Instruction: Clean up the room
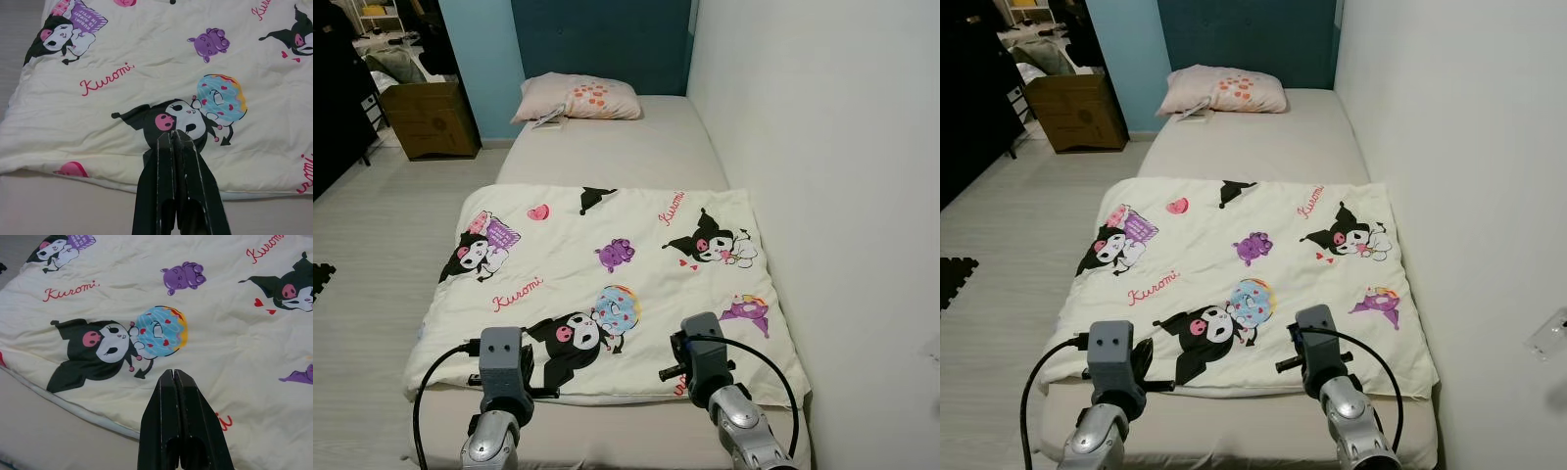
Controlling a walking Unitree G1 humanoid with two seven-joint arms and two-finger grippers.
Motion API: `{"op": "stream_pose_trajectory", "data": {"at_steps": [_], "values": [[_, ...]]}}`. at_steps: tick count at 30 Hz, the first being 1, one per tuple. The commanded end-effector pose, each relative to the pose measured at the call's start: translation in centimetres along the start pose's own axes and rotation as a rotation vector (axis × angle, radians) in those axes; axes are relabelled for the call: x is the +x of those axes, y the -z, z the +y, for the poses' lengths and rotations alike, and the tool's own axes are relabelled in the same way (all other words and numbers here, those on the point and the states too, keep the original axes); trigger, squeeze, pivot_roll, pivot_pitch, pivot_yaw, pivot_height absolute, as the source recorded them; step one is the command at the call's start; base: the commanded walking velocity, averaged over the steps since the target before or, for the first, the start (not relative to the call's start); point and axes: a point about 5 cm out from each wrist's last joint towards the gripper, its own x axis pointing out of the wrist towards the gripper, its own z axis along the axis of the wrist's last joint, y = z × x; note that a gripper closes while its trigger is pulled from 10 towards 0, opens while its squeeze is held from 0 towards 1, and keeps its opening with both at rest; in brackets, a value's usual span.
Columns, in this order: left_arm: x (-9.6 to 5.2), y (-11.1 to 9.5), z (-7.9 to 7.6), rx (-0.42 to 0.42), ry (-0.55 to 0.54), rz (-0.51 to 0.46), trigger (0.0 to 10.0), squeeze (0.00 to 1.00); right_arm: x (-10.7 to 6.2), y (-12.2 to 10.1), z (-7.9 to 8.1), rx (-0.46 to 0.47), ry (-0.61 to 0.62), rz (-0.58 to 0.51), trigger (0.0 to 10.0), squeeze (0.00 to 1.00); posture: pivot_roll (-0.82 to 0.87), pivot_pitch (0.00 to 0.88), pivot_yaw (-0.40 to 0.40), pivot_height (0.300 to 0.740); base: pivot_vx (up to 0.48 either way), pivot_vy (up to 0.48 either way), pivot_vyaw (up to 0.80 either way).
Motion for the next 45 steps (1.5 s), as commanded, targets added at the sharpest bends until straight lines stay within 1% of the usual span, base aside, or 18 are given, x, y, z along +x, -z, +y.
{"op": "stream_pose_trajectory", "data": {"at_steps": [1,3,5,7,9,11,14,16,25,27,30,43,45], "values": [[-0.2,0.3,0.6,0.01,-0.003,0.015,10.0,0.0,-0.1,0.5,0.3,0.009,-0.007,0.023,10.0,0.0,-0.03,0.079,0.026,0.74,0.0,0.0,0.0],[-0.2,0.3,0.6,0.01,-0.003,0.015,10.0,0.0,-0.1,0.5,0.3,0.009,-0.007,0.023,10.0,0.0,-0.03,0.079,0.026,0.74,0.0,0.0,0.0],[-0.2,0.2,0.5,0.048,0.033,0.024,10.0,0.0,-0.2,0.9,0.2,0.018,0.014,0.049,10.0,0.0,-0.03,0.082,0.03,0.74,0.0,0.0,0.0],[-0.3,0.4,0.2,0.099,0.084,0.045,10.0,0.0,-0.3,1.4,-0.3,0.056,0.068,0.084,10.0,0.0,-0.02,0.082,0.03,0.74,0.0,0.0,0.0],[-0.3,0.4,0.2,0.103,0.089,0.048,10.0,0.0,-0.3,1.5,-0.4,0.061,0.074,0.087,10.0,0.0,-0.02,0.082,0.03,0.74,0.0,0.0,0.0],[-0.3,0.4,0.2,0.103,0.089,0.048,10.0,0.0,-0.3,1.5,-0.4,0.061,0.074,0.087,10.0,0.0,-0.02,0.082,0.03,0.74,0.0,0.0,0.0],[-0.3,0.8,0.6,0.131,0.073,0.073,10.0,0.0,-0.2,1.3,-0.7,0.085,0.095,0.086,10.0,0.0,-0.03,0.086,0.036,0.74,0.0,0.0,0.0],[-0.3,0.9,0.7,0.135,0.066,0.078,10.0,0.0,-0.2,1.2,-0.8,0.089,0.103,0.084,10.0,0.0,-0.03,0.086,0.036,0.74,0.0,0.0,0.0],[-0.1,1.1,1.2,0.15,0.027,0.088,10.0,0.0,-0.2,1.2,-1.3,0.086,0.13,0.094,10.0,0.0,-0.03,0.089,0.036,0.74,0.0,0.0,0.0],[-0.1,1.2,1.6,0.14,0.002,0.094,10.0,0.0,-0.1,1.2,-1.5,0.097,0.134,0.103,10.0,0.0,-0.03,0.093,0.031,0.73,0.0,0.0,0.0],[-0.2,1.2,1.6,0.137,-0.005,0.098,10.0,0.0,-0.1,1.2,-1.7,0.1,0.132,0.105,10.0,0.0,-0.03,0.093,0.029,0.72,0.0,0.0,0.0],[-0.3,1.4,1.5,0.139,-0.008,0.11,10.0,0.0,0.0,1.1,-1.5,0.103,0.114,0.104,10.0,0.0,-0.03,0.093,0.027,0.675,0.0,0.0,0.0],[-0.3,1.5,1.5,0.141,-0.009,0.113,10.0,0.0,0.0,1.0,-1.5,0.106,0.109,0.105,10.0,0.0,-0.03,0.095,0.027,0.66,0.0,0.0,0.0]]}}
